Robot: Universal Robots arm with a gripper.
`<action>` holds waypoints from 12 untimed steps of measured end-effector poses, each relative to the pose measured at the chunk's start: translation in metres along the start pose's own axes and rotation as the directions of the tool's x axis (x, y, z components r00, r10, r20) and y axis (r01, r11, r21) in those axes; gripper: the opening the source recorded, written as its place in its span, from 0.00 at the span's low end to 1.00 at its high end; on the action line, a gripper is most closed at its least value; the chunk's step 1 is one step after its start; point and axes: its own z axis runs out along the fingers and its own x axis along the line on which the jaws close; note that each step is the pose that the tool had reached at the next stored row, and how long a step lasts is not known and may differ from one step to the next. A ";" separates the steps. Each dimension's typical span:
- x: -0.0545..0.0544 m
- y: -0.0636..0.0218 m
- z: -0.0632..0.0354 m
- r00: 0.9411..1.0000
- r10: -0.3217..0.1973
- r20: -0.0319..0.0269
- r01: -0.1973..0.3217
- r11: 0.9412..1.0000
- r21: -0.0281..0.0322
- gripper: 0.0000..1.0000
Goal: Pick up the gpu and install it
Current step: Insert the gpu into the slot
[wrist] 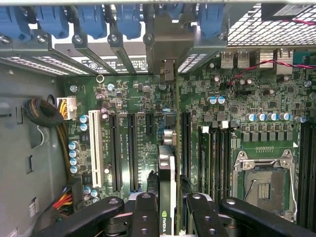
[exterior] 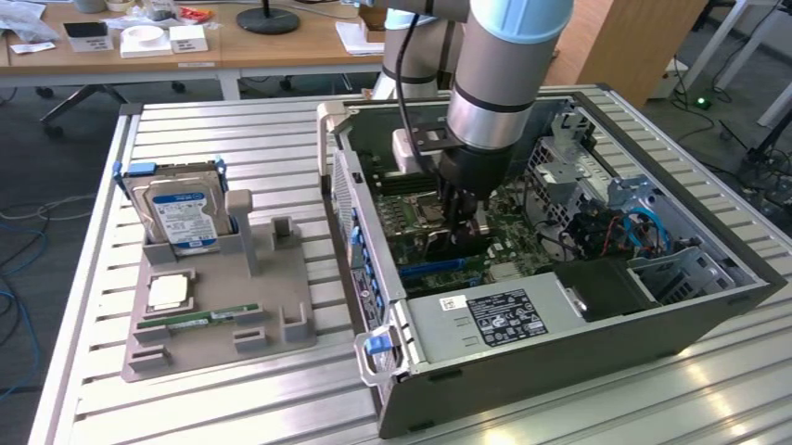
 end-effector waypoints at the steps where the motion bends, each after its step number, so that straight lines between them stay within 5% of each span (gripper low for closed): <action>1: 0.000 0.0002 0.0000 1.000 0.001 0.000 -0.001 1.000 0.000 0.27; 12: 0.000 0.0005 0.0025 1.000 0.005 -0.013 -0.005 1.000 0.001 0.27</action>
